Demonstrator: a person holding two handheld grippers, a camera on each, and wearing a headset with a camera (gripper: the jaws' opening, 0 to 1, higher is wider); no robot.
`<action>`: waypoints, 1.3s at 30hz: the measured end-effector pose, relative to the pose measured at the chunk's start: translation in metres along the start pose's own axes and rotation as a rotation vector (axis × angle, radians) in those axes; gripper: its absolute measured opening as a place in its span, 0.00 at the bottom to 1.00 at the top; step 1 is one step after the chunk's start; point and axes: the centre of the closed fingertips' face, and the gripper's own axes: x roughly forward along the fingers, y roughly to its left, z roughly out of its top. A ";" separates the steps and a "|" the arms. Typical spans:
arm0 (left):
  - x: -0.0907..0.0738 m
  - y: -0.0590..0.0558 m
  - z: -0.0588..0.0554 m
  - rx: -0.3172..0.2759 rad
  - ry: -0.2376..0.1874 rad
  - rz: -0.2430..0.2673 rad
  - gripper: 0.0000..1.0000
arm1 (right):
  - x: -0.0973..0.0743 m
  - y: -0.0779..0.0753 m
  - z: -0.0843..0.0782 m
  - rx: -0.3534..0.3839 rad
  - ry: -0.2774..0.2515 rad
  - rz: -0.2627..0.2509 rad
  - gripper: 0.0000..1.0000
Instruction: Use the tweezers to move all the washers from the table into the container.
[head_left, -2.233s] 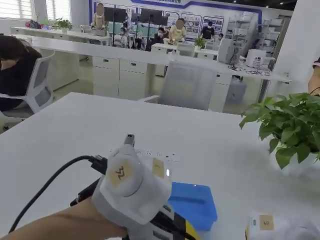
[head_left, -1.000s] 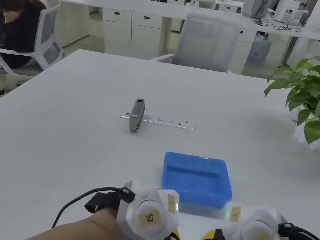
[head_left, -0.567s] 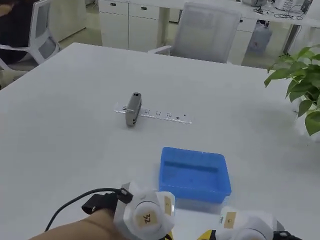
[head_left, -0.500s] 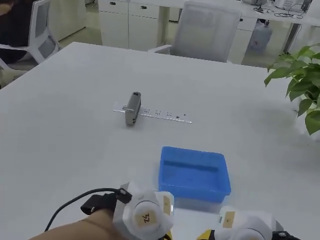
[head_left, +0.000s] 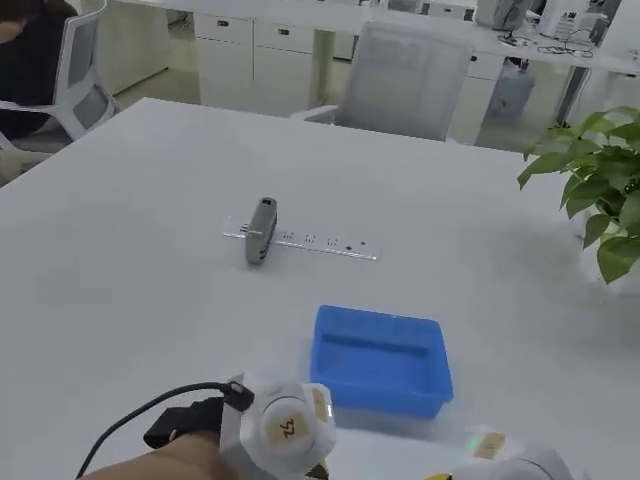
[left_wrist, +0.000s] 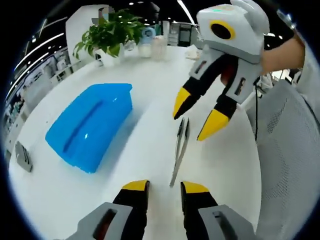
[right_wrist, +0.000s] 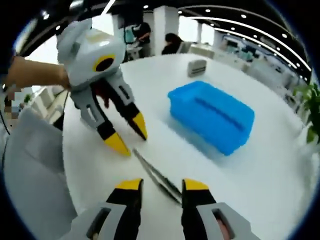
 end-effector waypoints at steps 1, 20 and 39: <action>-0.003 0.002 -0.002 -0.034 -0.007 0.014 0.30 | -0.005 -0.002 0.001 0.037 -0.020 -0.010 0.31; -0.113 0.004 -0.002 -0.440 -0.277 0.341 0.93 | -0.072 -0.024 0.027 0.203 -0.231 -0.189 0.68; -0.166 0.011 -0.014 -0.568 -0.369 0.554 0.99 | -0.087 -0.034 0.024 0.221 -0.281 -0.278 0.98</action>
